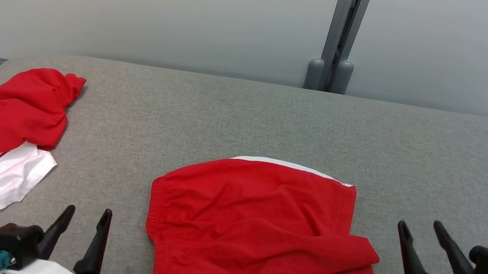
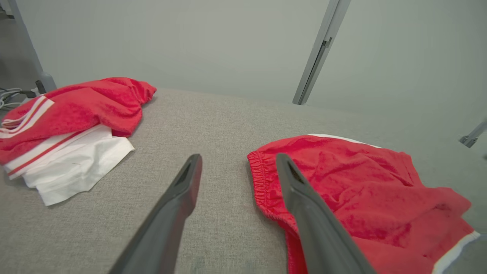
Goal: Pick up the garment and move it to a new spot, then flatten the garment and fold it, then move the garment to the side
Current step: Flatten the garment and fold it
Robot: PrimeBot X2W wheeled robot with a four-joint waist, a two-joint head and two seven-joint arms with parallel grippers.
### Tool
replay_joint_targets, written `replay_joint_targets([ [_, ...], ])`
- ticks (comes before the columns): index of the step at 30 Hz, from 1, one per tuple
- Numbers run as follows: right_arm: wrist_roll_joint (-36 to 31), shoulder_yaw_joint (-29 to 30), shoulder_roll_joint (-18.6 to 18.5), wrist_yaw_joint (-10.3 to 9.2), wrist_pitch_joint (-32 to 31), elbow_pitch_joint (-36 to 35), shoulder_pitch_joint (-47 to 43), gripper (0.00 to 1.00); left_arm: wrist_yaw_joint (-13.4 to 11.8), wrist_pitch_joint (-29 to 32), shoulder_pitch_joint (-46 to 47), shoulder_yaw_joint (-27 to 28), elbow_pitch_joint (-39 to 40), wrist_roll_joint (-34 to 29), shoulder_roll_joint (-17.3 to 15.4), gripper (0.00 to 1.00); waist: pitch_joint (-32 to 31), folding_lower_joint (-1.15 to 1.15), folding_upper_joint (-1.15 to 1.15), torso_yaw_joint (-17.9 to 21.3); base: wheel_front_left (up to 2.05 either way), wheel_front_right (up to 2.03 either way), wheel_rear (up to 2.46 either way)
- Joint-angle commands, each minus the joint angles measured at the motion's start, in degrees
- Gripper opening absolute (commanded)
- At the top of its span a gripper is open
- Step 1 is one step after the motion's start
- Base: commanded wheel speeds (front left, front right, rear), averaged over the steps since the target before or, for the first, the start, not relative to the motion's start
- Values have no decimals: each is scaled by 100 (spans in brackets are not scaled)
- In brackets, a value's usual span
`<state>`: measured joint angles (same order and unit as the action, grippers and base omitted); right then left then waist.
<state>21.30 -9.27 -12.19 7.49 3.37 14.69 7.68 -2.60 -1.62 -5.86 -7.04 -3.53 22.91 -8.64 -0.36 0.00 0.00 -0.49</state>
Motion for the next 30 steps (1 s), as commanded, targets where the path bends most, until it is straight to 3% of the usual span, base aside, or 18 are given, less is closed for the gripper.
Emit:
replay_joint_targets([
  [1, 161, -85, -156, 1, -379, -83, -154, 100, -45, 275, -109, -16, 157, 71, -78, 100, -1, 0, 0, 10, 0, 0, 0],
  [5, 479, -246, -377, 1, -1095, -167, -383, 100, -72, 772, -249, -87, 586, 196, -110, 100, 20, 0, 0, 22, 0, 0, 0],
  [9, 704, -390, -374, 1, -1469, -123, -528, 100, -91, 1230, -361, -213, 912, 298, -151, 100, 81, 0, 0, 18, 0, 0, 0],
  [21, 857, -662, -189, 1, -1633, 767, -101, 100, 188, 2487, -413, -753, 1055, 590, -357, 100, 269, 0, 0, -79, 0, 0, 0],
  [30, 1000, -851, -175, 1, -1668, 1160, 196, 100, 452, 2772, -137, -1053, 726, 598, -419, 100, 462, 0, 0, -143, 0, 0, 0],
])
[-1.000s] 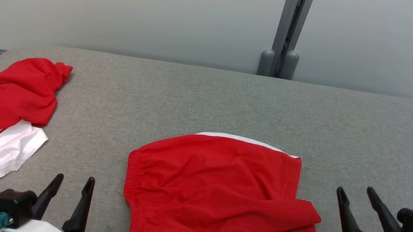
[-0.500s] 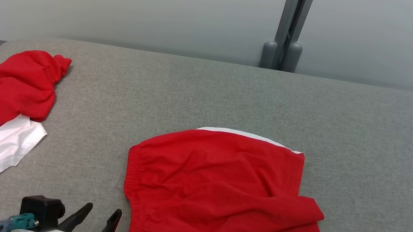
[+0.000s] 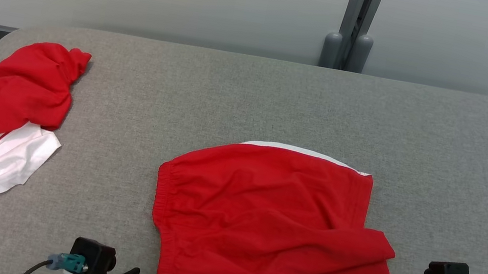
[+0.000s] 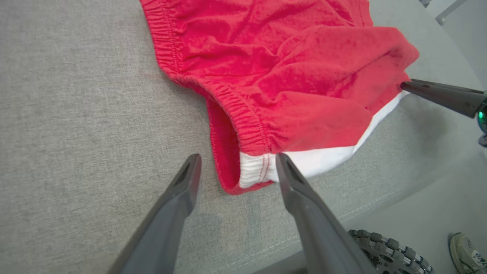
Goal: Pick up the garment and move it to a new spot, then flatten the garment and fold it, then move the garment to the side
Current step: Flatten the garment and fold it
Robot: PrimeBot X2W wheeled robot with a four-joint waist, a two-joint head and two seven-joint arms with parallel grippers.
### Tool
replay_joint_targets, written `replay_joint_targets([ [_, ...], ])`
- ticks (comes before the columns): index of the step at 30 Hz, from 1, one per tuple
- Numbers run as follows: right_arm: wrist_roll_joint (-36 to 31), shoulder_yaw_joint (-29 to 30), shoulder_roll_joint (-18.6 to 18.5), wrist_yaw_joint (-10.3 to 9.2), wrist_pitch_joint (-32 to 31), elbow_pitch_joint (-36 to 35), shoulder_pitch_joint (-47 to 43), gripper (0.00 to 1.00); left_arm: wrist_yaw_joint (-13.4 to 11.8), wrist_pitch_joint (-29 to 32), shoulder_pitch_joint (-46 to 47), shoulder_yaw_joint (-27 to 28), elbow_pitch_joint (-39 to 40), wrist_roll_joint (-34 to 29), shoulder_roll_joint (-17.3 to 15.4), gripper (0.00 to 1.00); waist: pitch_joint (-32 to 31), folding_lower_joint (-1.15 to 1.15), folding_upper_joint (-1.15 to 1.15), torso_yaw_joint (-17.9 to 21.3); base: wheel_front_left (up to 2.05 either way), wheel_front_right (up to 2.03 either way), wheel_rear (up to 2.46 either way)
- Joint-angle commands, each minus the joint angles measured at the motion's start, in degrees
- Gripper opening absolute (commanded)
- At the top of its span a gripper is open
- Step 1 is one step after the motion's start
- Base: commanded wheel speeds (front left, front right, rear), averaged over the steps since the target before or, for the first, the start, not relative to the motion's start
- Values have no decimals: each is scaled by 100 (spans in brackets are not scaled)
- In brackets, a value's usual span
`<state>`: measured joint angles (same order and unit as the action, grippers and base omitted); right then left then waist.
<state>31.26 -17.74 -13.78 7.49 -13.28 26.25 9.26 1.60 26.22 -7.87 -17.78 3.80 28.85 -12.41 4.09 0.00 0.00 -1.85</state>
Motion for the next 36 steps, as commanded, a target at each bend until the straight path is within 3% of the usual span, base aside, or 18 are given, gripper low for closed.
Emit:
replay_joint_targets([
  [1, 15, -31, -17, 1, 1, 48, 73, 100, 43, 21, 101, -14, -70, 3, -42, 100, 36, 0, 0, -7, 0, 0, 0],
  [17, 265, -378, 54, 1, 55, 579, 323, 100, 284, 73, 337, -226, -586, 240, 3, 100, 133, 0, 0, -10, 0, 0, 0],
  [18, 273, -389, 54, 1, 55, 595, 329, 100, 293, 71, 349, -235, -607, 242, 1, 93, 135, 0, 0, -11, 0, 0, 0],
  [19, 300, -403, 53, 1, 52, 619, 339, 100, 292, 67, 364, -243, -620, 248, 1, 78, 136, 0, 0, -13, 0, 0, 0],
  [20, 324, -415, 51, 1, 54, 634, 344, 91, 294, 63, 379, -247, -632, 255, -1, 50, 138, 0, 0, -14, 0, 0, 0],
  [21, 331, -428, 49, 1, 59, 650, 347, 62, 307, 55, 392, -256, -641, 264, -5, 39, 136, 0, 0, -14, 0, 0, 0],
  [22, 331, -444, 50, 2, 62, 663, 349, 44, 317, 49, 397, -262, -650, 275, -9, 20, 133, 0, 0, -14, 0, 0, 0],
  [23, 351, -460, 53, 3, 68, 670, 353, 33, 332, 38, 395, -274, -658, 279, -20, 1, 127, 0, 0, -12, 0, 0, 0],
  [24, 368, -477, 64, 3, 84, 672, 360, 12, 332, 30, 388, -282, -667, 284, -27, 0, 120, 0, 0, -10, 0, 0, 0],
  [25, 364, -486, 60, 2, 101, 673, 365, 4, 342, 31, 384, -289, -676, 287, -33, 0, 110, 0, 0, -8, 0, 0, 0],
  [26, 382, -502, 54, 2, 117, 660, 367, 0, 348, 19, 386, -294, -682, 294, -38, 0, 98, 0, 0, -6, 0, 0, 0],
  [36, 683, -444, -45, 2, 181, 324, 257, 0, 375, 22, 170, -224, -323, 575, -56, 0, -144, 0, 0, 10, 0, 0, 0],
])
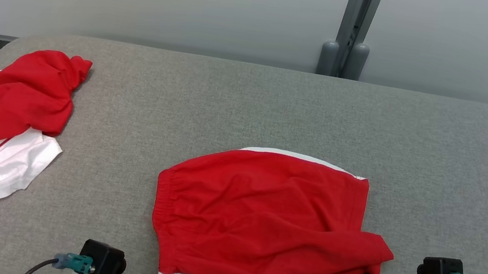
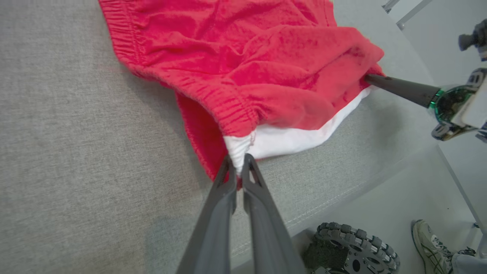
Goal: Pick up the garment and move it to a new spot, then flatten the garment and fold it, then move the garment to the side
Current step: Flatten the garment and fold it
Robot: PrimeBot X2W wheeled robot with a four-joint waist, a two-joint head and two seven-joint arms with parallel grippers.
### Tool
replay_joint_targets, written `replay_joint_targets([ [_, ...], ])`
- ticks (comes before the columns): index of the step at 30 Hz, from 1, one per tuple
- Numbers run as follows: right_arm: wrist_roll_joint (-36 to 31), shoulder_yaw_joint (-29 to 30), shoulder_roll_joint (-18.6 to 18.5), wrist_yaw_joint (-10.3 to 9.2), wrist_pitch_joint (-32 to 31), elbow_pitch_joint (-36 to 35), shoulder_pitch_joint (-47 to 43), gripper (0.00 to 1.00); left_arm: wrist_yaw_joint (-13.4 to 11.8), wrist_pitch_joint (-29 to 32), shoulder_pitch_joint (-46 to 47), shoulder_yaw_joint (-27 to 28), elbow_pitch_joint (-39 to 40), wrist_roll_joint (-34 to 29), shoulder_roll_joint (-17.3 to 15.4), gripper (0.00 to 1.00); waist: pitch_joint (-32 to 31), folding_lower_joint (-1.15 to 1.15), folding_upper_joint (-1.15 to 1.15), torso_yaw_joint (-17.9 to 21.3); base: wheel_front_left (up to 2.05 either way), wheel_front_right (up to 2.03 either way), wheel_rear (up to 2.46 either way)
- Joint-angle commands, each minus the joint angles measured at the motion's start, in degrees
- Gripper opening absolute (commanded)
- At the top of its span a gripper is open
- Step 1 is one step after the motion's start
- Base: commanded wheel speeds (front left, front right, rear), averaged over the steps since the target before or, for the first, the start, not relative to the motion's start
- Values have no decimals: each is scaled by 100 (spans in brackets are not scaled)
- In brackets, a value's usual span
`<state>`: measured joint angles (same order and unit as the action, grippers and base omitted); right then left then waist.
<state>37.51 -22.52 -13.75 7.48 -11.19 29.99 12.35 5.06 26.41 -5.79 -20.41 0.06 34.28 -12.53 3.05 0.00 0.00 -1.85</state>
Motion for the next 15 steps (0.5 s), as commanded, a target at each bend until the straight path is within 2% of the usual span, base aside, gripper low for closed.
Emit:
replay_joint_targets([
  [1, 58, 34, -48, 3, -27, -49, -51, 0, 29, 3, -38, 38, 51, 31, -44, 0, -40, 0, 0, 10, 0, 0, 0],
  [9, 433, 451, -304, 3, -323, -910, -566, 0, -93, 28, -428, 350, 822, 360, -220, 0, -211, 0, 0, 83, 0, 0, 0],
  [15, 495, 782, -289, 3, -469, -1670, -703, 0, -15, 36, -122, 494, 1207, 340, -425, 0, -219, 0, 0, 169, 0, 0, 0],
])
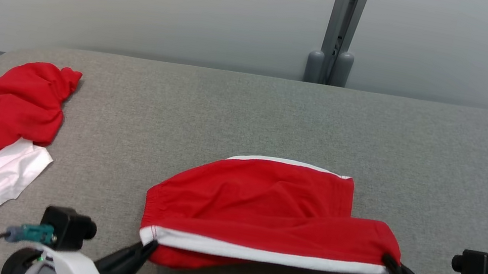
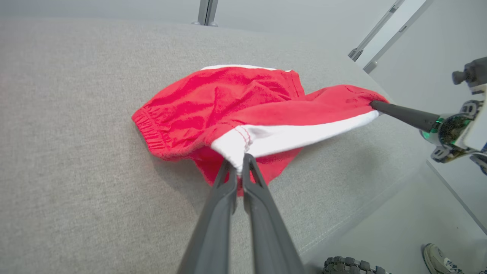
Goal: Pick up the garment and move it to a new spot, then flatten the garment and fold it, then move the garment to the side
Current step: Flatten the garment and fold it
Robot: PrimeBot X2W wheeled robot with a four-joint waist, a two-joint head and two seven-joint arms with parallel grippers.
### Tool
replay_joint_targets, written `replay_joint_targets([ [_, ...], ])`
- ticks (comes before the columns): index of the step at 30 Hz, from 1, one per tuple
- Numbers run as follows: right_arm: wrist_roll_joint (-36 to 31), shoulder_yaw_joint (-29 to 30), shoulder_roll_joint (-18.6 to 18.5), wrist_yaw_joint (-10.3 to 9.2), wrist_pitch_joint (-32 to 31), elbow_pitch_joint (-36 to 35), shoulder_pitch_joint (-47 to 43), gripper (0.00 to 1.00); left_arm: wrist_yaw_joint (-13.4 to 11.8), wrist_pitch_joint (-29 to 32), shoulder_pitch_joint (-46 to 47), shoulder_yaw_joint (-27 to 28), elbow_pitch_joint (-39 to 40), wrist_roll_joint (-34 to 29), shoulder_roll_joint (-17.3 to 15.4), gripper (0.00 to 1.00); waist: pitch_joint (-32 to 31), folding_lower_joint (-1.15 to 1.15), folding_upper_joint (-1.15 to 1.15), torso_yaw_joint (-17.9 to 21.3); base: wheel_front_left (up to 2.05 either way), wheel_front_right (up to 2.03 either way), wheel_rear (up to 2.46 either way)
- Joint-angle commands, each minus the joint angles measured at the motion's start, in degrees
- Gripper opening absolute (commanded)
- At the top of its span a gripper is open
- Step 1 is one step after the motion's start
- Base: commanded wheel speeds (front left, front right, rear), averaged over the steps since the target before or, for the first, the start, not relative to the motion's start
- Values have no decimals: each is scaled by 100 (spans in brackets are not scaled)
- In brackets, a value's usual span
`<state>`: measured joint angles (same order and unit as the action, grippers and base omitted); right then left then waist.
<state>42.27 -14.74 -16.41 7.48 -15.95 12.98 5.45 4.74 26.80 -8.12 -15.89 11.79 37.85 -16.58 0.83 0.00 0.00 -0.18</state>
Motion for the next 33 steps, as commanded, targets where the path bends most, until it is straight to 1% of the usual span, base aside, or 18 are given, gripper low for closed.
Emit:
replay_joint_targets([
  [1, 12, 48, -8, 3, -33, -59, 33, 0, 35, 11, 215, 45, 50, 14, -26, 0, 18, 0, 0, 16, 0, 0, 0],
  [2, 10, 81, 24, 3, -61, -148, 117, 0, 56, 31, 334, 61, 41, 60, -38, 0, 40, 0, 0, 33, 0, 0, 0],
  [3, 63, 107, 102, 3, -124, -289, 307, 0, 91, 87, 691, 138, -88, 36, -192, 0, 115, 0, 0, 71, 0, 0, 0],
  [6, 157, 106, 186, 3, -229, -340, 667, 0, 165, 211, 1350, 127, -426, 96, -278, 0, 271, 0, 0, 111, 0, 0, 0],
  [8, 354, 41, 271, 3, -304, -279, 1017, 0, 202, 302, 1862, 64, -697, 202, -266, 0, 405, 0, 0, 136, 0, 0, 0],
  [11, 511, -36, 205, 3, -330, -51, 1685, 0, 243, 402, 2702, -57, -1193, 297, -287, 0, 706, 0, 0, 178, 0, 0, 0],
  [17, 877, -346, 67, 4, -204, 318, 3275, 0, 278, 571, 4386, -307, -2119, 342, -454, 0, 1479, 0, 0, 303, 0, 0, 0],
  [19, 1120, -421, 41, 3, -138, 415, 3810, 0, 275, 576, 4926, -369, -2308, 372, -501, 0, 1764, 0, 0, 335, 0, 0, 0],
  [21, 1235, -514, -83, 3, -66, 519, 4368, 0, 269, 542, 5480, -433, -2480, 326, -613, 0, 2067, 0, 0, 364, 0, 0, 0],
  [26, 1455, -720, -224, 3, 256, 814, 5659, 0, 271, 592, 6805, -689, -2968, 289, -780, 0, 2716, 0, 0, 415, 0, 0, 0],
  [28, 1571, -757, -274, 3, 380, 965, 6117, 0, 270, 627, 7340, -752, -3168, 307, -787, 0, 2937, 0, 0, 408, 0, 0, 0],
  [29, 1571, -757, -274, 3, 380, 965, 6117, 0, 270, 627, 7340, -752, -3168, 307, -787, 0, 2937, 0, 0, 408, 0, 0, 0],
  [33, 1693, -877, -401, 3, 663, 1250, 6966, 0, 270, 547, 8284, -878, -3650, 271, -749, 0, 3253, 0, 0, 365, 0, 0, 0],
])
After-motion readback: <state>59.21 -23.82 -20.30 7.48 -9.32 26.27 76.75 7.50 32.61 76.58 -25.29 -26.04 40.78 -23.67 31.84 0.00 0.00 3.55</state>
